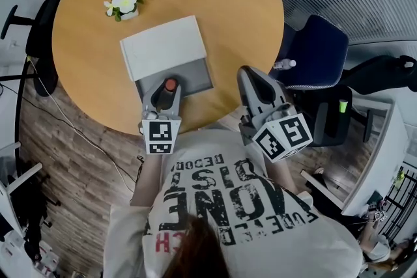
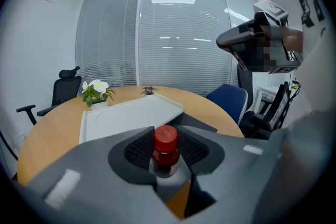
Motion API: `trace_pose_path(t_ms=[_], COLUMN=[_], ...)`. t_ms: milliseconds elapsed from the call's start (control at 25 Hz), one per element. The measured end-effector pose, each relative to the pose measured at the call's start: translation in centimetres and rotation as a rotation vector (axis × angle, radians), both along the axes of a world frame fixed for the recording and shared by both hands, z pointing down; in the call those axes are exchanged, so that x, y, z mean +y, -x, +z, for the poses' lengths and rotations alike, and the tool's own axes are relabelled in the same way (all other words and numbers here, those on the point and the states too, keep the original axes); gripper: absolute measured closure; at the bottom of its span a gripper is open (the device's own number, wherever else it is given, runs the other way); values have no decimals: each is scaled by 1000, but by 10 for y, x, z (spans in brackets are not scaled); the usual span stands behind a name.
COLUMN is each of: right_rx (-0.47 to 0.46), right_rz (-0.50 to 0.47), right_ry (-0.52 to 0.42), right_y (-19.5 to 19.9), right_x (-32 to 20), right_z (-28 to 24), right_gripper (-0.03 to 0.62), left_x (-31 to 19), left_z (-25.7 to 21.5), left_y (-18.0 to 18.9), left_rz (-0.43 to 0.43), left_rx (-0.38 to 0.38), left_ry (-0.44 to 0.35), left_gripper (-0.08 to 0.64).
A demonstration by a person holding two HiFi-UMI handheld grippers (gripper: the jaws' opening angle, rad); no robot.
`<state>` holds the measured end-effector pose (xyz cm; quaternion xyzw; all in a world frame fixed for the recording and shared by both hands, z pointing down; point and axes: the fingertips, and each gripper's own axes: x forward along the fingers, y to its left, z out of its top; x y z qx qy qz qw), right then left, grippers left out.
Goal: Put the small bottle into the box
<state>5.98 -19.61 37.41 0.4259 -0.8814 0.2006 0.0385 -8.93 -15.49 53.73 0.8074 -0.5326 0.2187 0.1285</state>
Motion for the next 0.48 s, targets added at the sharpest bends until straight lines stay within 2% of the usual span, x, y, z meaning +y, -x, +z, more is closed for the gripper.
trace_pose_path(t_ms=[480], right_rx=[-5], right_rz=[-27], right_ry=[-5], right_y=[6], right_x=[2], right_z=[-2], right_gripper=[574], left_x=[7], left_z=[4], left_y=[-3], left_rz=[9], left_rx=[-25], left_ry=[6], left_gripper=[419])
